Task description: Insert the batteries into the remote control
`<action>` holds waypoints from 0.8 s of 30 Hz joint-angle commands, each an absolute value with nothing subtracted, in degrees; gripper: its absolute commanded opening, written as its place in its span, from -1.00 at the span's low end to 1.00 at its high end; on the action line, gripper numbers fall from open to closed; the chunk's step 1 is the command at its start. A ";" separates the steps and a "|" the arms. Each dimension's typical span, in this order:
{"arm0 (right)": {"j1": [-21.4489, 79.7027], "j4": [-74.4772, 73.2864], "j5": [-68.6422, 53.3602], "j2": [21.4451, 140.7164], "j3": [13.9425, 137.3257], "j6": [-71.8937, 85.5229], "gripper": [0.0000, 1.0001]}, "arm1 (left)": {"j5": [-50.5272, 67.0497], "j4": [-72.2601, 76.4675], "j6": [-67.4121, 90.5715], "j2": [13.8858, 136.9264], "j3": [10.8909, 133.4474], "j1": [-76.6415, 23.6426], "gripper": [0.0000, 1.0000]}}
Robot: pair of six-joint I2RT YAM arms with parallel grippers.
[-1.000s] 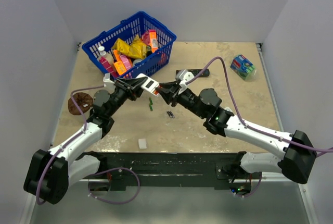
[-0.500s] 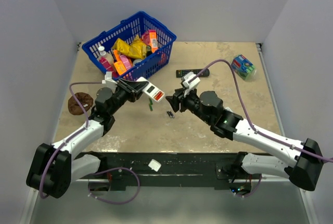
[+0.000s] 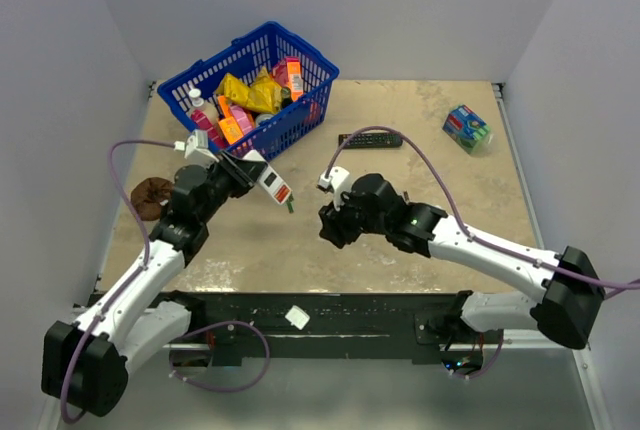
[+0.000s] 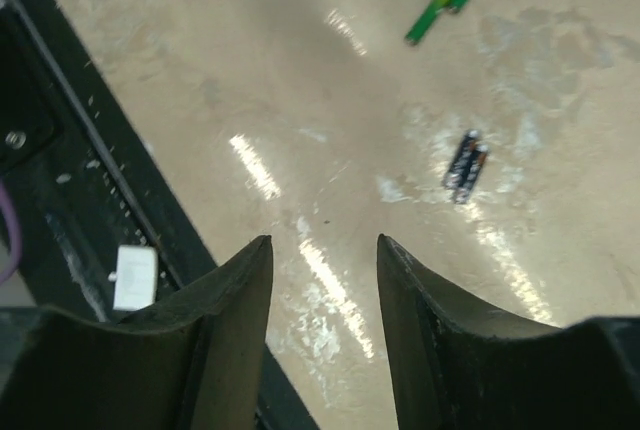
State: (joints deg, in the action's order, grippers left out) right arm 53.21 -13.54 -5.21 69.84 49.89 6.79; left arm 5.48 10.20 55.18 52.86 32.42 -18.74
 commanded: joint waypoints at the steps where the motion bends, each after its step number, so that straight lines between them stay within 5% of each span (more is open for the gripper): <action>1: 53.87 -19.69 -18.00 73.72 53.79 5.27 -0.06 | -3.86 2.82 45.36 47.39 35.07 -18.28 -1.00; 12: 64.33 -24.34 -20.56 91.75 60.73 6.68 -0.22 | -18.53 -9.40 39.29 37.62 37.52 -18.28 -1.00; 24: 67.59 -29.27 -22.94 101.68 68.11 5.10 -0.24 | -21.36 -14.76 40.25 34.72 37.79 -18.28 -1.00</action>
State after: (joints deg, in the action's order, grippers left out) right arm 66.35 -27.24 -20.80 100.71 65.19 6.26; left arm -19.44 -15.00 40.86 35.44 35.42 -18.70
